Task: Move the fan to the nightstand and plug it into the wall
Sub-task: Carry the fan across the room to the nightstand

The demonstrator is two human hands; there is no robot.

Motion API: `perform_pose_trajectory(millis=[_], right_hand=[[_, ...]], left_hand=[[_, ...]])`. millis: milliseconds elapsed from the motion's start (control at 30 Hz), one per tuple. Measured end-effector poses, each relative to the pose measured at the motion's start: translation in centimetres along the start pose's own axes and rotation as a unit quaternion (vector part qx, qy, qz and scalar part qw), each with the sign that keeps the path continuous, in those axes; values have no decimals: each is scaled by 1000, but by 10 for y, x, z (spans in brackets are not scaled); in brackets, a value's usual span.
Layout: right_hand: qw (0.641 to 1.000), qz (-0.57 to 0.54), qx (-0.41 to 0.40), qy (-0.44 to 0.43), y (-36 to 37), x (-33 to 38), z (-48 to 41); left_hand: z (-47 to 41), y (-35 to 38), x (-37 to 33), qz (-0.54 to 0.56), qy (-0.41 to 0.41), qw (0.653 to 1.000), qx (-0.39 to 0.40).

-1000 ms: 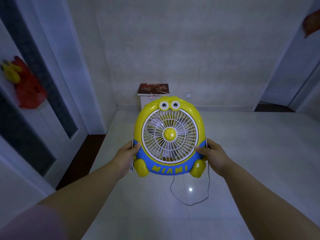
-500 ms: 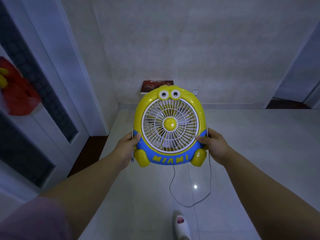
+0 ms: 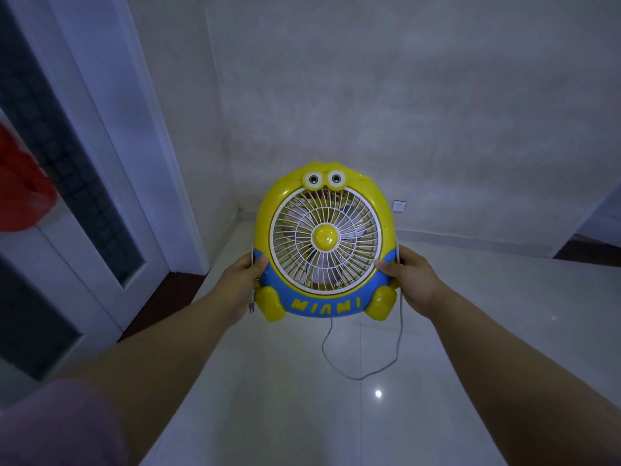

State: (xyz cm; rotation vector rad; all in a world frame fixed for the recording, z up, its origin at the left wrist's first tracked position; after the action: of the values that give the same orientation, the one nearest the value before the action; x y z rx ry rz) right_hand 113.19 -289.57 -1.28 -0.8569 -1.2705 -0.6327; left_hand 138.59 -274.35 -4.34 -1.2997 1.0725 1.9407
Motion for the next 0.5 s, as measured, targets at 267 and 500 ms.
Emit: perform_pose_trajectory(millis=[267, 500], right_hand=[[1000, 1, 21, 9, -25, -7, -81], [1000, -2, 22, 15, -27, -8, -146]], left_hand=[[-70, 27, -5, 44, 5, 999, -28], [-137, 28, -16, 36, 3, 999, -31]])
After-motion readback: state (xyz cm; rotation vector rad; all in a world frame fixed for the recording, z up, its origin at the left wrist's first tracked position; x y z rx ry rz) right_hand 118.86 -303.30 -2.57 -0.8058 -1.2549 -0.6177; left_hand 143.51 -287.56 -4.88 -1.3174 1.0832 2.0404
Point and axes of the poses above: each hand's wrist, its own z-axis away from the middle knuckle, its own y-axis out of the palm, x = y × z, the point moved 4 cm from there along -z, towards the middle knuckle, and after that the axes turned 14 degrees about z, right-handed, at the moved point
